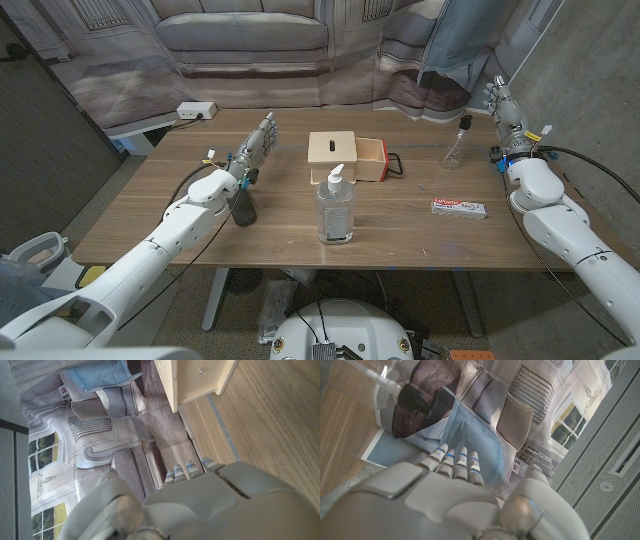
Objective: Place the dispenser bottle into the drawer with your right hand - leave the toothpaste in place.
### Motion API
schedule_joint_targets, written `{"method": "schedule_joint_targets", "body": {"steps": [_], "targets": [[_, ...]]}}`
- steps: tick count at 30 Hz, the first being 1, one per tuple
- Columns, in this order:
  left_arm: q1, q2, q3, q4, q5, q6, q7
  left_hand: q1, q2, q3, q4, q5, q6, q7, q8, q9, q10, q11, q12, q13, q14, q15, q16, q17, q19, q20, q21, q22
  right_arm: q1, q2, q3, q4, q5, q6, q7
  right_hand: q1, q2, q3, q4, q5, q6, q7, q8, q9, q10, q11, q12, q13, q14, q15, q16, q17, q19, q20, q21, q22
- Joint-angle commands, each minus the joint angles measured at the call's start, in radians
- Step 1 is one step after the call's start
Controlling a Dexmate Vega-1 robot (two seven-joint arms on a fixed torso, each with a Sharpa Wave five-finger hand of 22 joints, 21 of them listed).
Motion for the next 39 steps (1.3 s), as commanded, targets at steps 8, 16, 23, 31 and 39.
{"method": "schedule_joint_targets", "body": {"steps": [8,16,23,31,39], "targets": [[-0.008,0.014,-0.001,-0.047,0.009,0.015,0.007,0.009,0.0,-0.01,0.003,-0.004,0.01,0.0,-0.001,0.004,0.006,0.001,-0.004,0.003,0.005,0.001,0.002,0.005,-0.003,-0.035,0.0,0.003,0.004,-0.026,-0.007,0.041,-0.036,-0.019,-0.033,0.015,0.0,0.005,-0.009,-0.002,-0.012,-0.008,-0.003,0.001,0.009,-0.004,0.006,0.006,0.013,-0.003,0.002,0.004,0.018,0.001,-0.001,0.003],[0.004,0.02,-0.003,-0.072,0.011,0.023,0.02,0.01,0.001,-0.012,0.003,-0.004,0.013,0.001,-0.001,0.004,0.006,0.002,-0.004,0.003,0.006,0.002,0.002,0.005,-0.002,-0.034,0.001,0.003,0.0,-0.032,-0.007,0.052,-0.044,-0.005,-0.031,0.023,-0.002,0.005,-0.015,-0.002,-0.022,-0.019,-0.006,0.002,0.005,-0.009,0.004,0.006,0.012,0.005,0.0,0.004,0.024,0.02,-0.002,0.002],[0.015,0.028,-0.003,-0.104,0.017,0.035,0.036,0.011,0.002,-0.014,0.003,-0.004,0.014,0.001,-0.001,0.004,0.007,0.002,-0.004,0.003,0.008,0.002,0.002,0.005,-0.002,-0.033,0.001,0.003,0.007,-0.038,-0.02,0.065,-0.059,-0.002,-0.024,0.049,-0.014,0.005,-0.035,0.002,-0.043,-0.037,-0.01,0.003,-0.023,-0.017,-0.007,0.007,0.002,0.012,-0.005,0.003,0.022,0.043,-0.009,0.001],[0.032,0.046,-0.008,-0.144,0.014,0.066,0.055,0.012,0.003,-0.016,0.003,-0.005,0.017,0.0,-0.001,0.004,0.009,0.004,-0.004,0.003,0.009,0.005,0.002,0.005,-0.002,-0.033,0.0,0.003,0.038,-0.042,-0.048,0.092,-0.101,-0.006,-0.031,0.087,-0.033,0.005,-0.063,0.017,-0.062,-0.047,-0.009,0.004,-0.044,-0.018,-0.013,0.008,-0.015,0.034,-0.01,0.003,0.025,0.073,-0.015,-0.001],[0.051,0.064,-0.022,-0.191,0.014,0.086,0.083,0.012,0.003,-0.018,0.003,-0.005,0.019,0.004,-0.001,0.004,0.008,0.005,-0.005,0.003,0.01,0.006,0.002,0.005,-0.002,-0.033,0.0,0.003,0.071,-0.028,-0.076,0.129,-0.154,0.002,-0.068,0.121,-0.05,0.004,-0.086,0.032,-0.091,-0.059,-0.012,0.005,-0.077,-0.023,-0.021,0.009,-0.034,0.057,-0.013,0.003,0.023,0.1,-0.022,-0.002]]}}
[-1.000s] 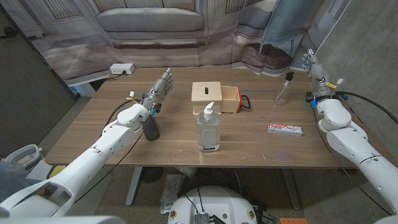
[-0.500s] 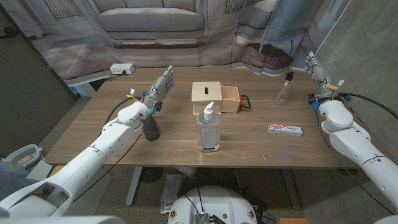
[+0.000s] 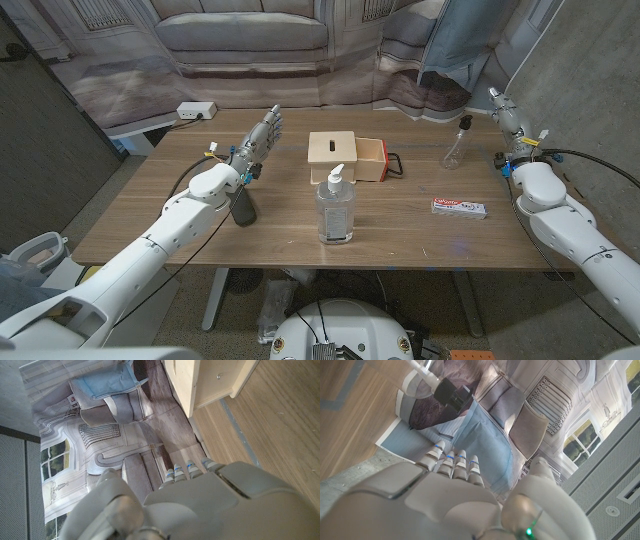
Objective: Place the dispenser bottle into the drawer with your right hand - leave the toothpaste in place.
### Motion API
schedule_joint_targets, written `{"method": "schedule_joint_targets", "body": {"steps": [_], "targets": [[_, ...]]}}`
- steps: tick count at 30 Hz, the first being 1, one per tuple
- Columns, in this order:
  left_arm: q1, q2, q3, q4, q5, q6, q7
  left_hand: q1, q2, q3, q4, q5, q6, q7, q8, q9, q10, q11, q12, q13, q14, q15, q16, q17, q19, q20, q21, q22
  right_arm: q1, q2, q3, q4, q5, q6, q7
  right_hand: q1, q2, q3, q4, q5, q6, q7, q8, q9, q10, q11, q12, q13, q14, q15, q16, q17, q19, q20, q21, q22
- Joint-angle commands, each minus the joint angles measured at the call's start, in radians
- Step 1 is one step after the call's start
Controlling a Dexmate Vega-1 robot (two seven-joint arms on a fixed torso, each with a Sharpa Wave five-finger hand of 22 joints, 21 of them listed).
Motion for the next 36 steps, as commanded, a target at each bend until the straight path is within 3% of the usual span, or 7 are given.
{"method": "schedule_joint_targets", "body": {"steps": [1,9,19,26,36], "targets": [[0.026,0.025,-0.016,-0.065,0.001,0.029,0.034,0.013,0.003,-0.005,0.001,-0.001,0.002,0.001,-0.001,0.004,0.003,-0.001,-0.001,0.003,0.004,0.001,0.001,0.005,-0.002,-0.032,0.0,0.003,0.04,0.01,-0.035,0.047,-0.063,0.01,-0.033,0.025,-0.004,0.002,-0.01,0.01,-0.018,-0.004,-0.006,0.005,-0.017,0.005,-0.002,0.004,-0.007,0.02,-0.003,0.003,0.003,0.012,-0.005,0.003],[0.028,0.03,-0.018,-0.081,0.003,0.036,0.04,0.013,0.004,-0.007,0.001,-0.001,0.004,0.001,-0.001,0.004,0.004,-0.002,-0.001,0.003,0.005,0.002,0.001,0.006,-0.002,-0.031,0.0,0.003,0.05,0.002,-0.05,0.062,-0.086,0.011,-0.037,0.037,-0.012,-0.001,-0.017,0.019,-0.03,-0.01,-0.005,0.006,-0.029,0.011,-0.002,0.005,-0.019,0.025,-0.004,0.003,0.001,0.043,-0.008,0.004],[0.03,0.054,-0.031,-0.117,-0.006,0.073,0.051,0.014,0.005,-0.01,0.001,-0.002,0.009,0.002,0.0,0.004,0.002,-0.003,-0.002,0.003,-0.001,0.002,-0.001,0.006,-0.003,-0.029,0.0,0.004,0.059,0.003,-0.063,0.088,-0.123,0.016,-0.07,0.043,-0.024,-0.007,-0.022,0.027,-0.019,-0.021,0.002,0.006,-0.032,0.001,0.0,0.005,-0.037,0.022,-0.006,0.003,-0.006,0.036,-0.012,0.004],[0.032,0.064,-0.035,-0.124,-0.012,0.087,0.05,0.015,0.006,-0.011,0.002,-0.002,0.011,0.002,0.0,0.004,0.001,-0.003,-0.003,0.003,-0.005,0.004,-0.003,0.006,-0.004,-0.029,0.0,0.004,0.063,0.008,-0.072,0.11,-0.139,0.021,-0.089,0.052,-0.035,-0.014,-0.027,0.038,-0.052,-0.021,-0.007,0.006,-0.039,0.0,0.001,0.004,-0.031,0.023,0.001,0.002,0.007,0.051,-0.008,0.004],[0.051,0.08,-0.049,-0.149,-0.016,0.092,0.06,0.016,0.008,-0.014,0.002,-0.002,0.013,0.004,-0.001,0.004,0.003,-0.003,-0.003,0.003,-0.001,0.001,-0.001,0.006,-0.004,-0.028,0.0,0.004,0.061,-0.017,-0.087,0.085,-0.163,-0.033,-0.098,0.069,-0.046,-0.019,-0.034,0.051,-0.086,-0.018,-0.011,0.006,-0.051,0.002,0.0,0.004,-0.033,0.033,0.001,0.001,0.014,0.059,-0.009,0.003]]}}
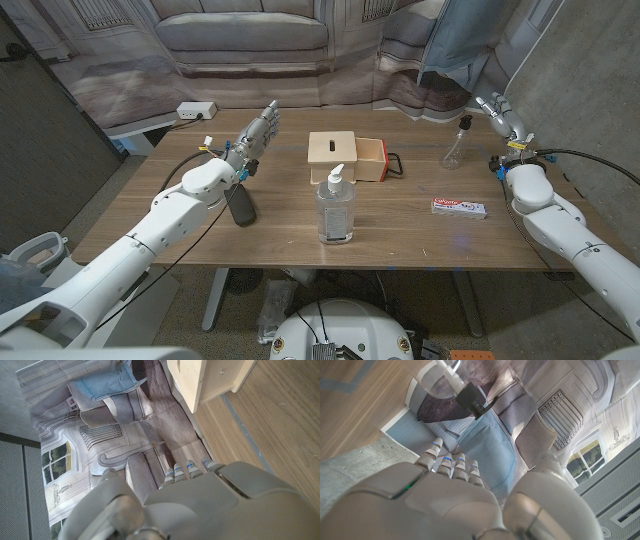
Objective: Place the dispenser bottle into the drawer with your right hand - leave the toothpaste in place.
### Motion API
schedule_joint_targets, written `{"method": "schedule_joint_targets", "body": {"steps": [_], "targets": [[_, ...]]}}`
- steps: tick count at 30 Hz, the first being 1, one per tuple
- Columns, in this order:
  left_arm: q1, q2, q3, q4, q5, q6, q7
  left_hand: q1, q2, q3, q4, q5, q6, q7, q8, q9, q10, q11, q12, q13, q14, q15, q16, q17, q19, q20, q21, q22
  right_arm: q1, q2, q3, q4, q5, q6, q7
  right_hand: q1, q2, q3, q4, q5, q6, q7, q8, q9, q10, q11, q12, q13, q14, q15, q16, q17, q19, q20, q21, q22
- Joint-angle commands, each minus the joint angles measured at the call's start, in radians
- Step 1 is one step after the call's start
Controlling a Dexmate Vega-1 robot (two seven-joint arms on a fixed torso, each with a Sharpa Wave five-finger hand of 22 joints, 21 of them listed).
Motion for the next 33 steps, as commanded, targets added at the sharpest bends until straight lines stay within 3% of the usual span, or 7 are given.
{"method": "schedule_joint_targets", "body": {"steps": [1,15,33], "targets": [[0.019,0.022,-0.015,-0.034,-0.006,0.014,0.01,0.01,0.003,-0.006,0.002,-0.002,0.004,0.005,-0.001,0.004,0.004,-0.003,-0.003,0.003,-0.002,0.001,-0.001,0.006,-0.004,-0.028,0.0,0.004,0.001,-0.022,-0.016,-0.011,-0.031,-0.045,-0.016,0.012,0.001,0.001,-0.007,0.011,-0.011,-0.004,-0.001,0.001,-0.003,0.001,0.0,0.004,-0.002,0.008,0.005,0.003,0.004,0.006,0.003,0.003],[0.049,0.035,-0.033,-0.069,-0.003,0.018,0.042,0.012,0.005,-0.009,0.002,-0.002,0.004,0.006,-0.002,0.004,0.003,-0.006,-0.003,0.003,0.0,0.002,-0.001,0.006,-0.005,-0.023,-0.001,0.004,-0.009,-0.042,-0.034,-0.039,-0.082,-0.114,-0.063,0.029,-0.01,-0.005,-0.014,0.021,-0.019,-0.006,0.004,0.001,-0.006,-0.007,0.002,0.004,-0.003,-0.003,0.006,0.003,0.007,0.016,0.002,0.002],[0.081,0.039,-0.047,-0.098,-0.006,0.01,0.058,0.014,0.008,-0.011,0.002,-0.003,0.005,0.006,-0.003,0.004,0.003,-0.004,-0.003,0.003,0.004,-0.001,0.001,0.006,-0.006,-0.021,-0.001,0.004,0.01,-0.03,-0.064,0.006,-0.088,-0.091,-0.048,0.046,-0.022,-0.014,-0.019,0.031,-0.022,-0.011,0.009,0.001,-0.007,-0.006,0.004,0.003,-0.001,-0.006,0.007,0.002,0.014,0.022,0.001,0.002]]}}
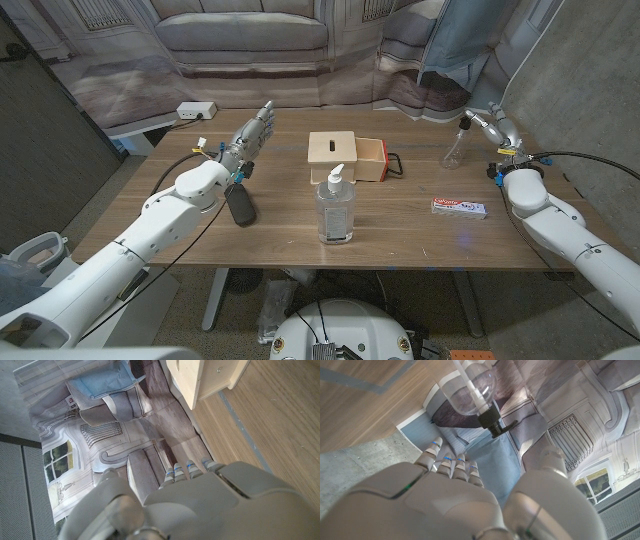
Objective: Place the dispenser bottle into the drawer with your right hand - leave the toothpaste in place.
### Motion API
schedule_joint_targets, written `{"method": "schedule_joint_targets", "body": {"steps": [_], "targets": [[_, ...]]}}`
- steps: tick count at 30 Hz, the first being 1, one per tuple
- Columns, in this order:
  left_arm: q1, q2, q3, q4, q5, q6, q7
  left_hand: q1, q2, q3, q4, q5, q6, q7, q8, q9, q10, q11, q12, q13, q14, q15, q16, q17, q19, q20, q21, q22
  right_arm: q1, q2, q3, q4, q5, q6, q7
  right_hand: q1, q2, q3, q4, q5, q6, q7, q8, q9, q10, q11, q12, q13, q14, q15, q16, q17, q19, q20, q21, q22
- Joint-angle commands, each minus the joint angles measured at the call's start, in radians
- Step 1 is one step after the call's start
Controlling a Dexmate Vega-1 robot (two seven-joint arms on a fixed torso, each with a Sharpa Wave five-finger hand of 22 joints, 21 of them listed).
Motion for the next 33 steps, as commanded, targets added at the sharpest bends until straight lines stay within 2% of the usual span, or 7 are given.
{"method": "schedule_joint_targets", "body": {"steps": [1,15,19,20,23,28,33], "targets": [[0.018,0.002,-0.008,-0.017,-0.001,-0.008,0.01,0.01,0.004,-0.006,0.003,-0.003,0.0,0.0,-0.003,0.004,-0.002,-0.001,-0.003,0.003,0.005,-0.001,0.001,0.006,-0.006,-0.021,0.0,0.004,0.008,0.003,-0.016,0.011,-0.009,-0.005,0.003,0.012,-0.001,-0.005,-0.004,0.009,0.001,-0.009,0.009,0.002,0.0,0.0,0.005,0.003,-0.001,-0.005,0.007,0.002,0.002,0.011,0.001,0.002],[0.013,-0.007,-0.004,-0.011,0.002,-0.012,0.012,0.011,0.007,-0.009,0.004,-0.003,-0.001,0.0,-0.004,0.004,-0.002,0.0,-0.004,0.003,0.002,0.0,-0.001,0.006,-0.006,-0.019,0.0,0.004,0.029,0.004,-0.045,0.034,-0.037,-0.017,-0.002,0.028,-0.003,-0.012,-0.004,0.023,0.022,-0.005,0.02,0.002,0.008,0.024,0.01,0.003,0.011,-0.013,0.011,0.002,0.02,0.018,0.005,0.002],[0.006,-0.012,0.003,-0.005,0.005,-0.01,0.011,0.011,0.008,-0.009,0.004,-0.003,0.0,0.0,-0.004,0.004,-0.002,0.0,-0.004,0.003,0.0,0.001,-0.001,0.006,-0.006,-0.018,0.0,0.004,0.032,0.009,-0.05,0.043,-0.041,-0.013,-0.009,0.031,-0.002,-0.013,-0.004,0.025,0.025,-0.003,0.021,0.002,0.012,0.024,0.011,0.003,0.013,-0.014,0.011,0.002,0.023,0.018,0.005,0.002],[0.004,-0.014,0.004,-0.004,0.005,-0.011,0.01,0.011,0.008,-0.01,0.004,-0.003,0.0,0.0,-0.004,0.004,-0.002,-0.001,-0.004,0.003,0.001,0.0,-0.001,0.006,-0.006,-0.018,0.0,0.004,0.033,0.01,-0.05,0.043,-0.041,-0.015,-0.01,0.035,-0.002,-0.015,-0.003,0.029,0.029,-0.001,0.023,0.003,0.015,0.036,0.013,0.003,0.013,-0.015,0.011,0.002,0.023,0.018,0.004,0.002],[0.0,-0.015,0.009,-0.005,0.007,-0.004,0.012,0.011,0.009,-0.01,0.004,-0.003,0.0,0.0,-0.004,0.004,-0.002,-0.001,-0.004,0.003,0.003,-0.001,0.0,0.006,-0.007,-0.018,0.0,0.004,0.037,0.013,-0.056,0.052,-0.047,-0.014,-0.015,0.04,-0.001,-0.018,-0.002,0.034,0.038,0.008,0.026,0.003,0.025,0.047,0.016,0.003,0.013,-0.017,0.01,0.002,0.028,0.011,0.005,0.002],[-0.005,-0.013,0.01,-0.016,0.01,0.008,0.018,0.012,0.01,-0.011,0.004,-0.003,0.001,-0.001,-0.004,0.004,-0.001,-0.001,-0.004,0.003,0.004,-0.002,0.0,0.006,-0.007,-0.018,0.0,0.004,0.049,0.02,-0.067,0.074,-0.053,-0.008,-0.014,0.044,0.0,-0.02,-0.001,0.038,0.045,0.015,0.027,0.003,0.033,0.049,0.019,0.002,0.014,-0.023,0.01,0.002,0.031,0.01,0.004,0.002],[-0.006,-0.01,0.01,-0.028,0.013,0.016,0.025,0.013,0.011,-0.012,0.004,-0.004,0.001,-0.001,-0.004,0.004,-0.002,-0.001,-0.004,0.003,0.003,-0.001,0.0,0.006,-0.007,-0.018,0.0,0.004,0.062,0.031,-0.078,0.095,-0.057,0.009,-0.014,0.049,0.001,-0.022,-0.001,0.042,0.035,0.009,0.023,0.003,0.04,0.05,0.021,0.002,0.018,-0.029,0.011,0.002,0.041,0.007,0.007,0.002]]}}
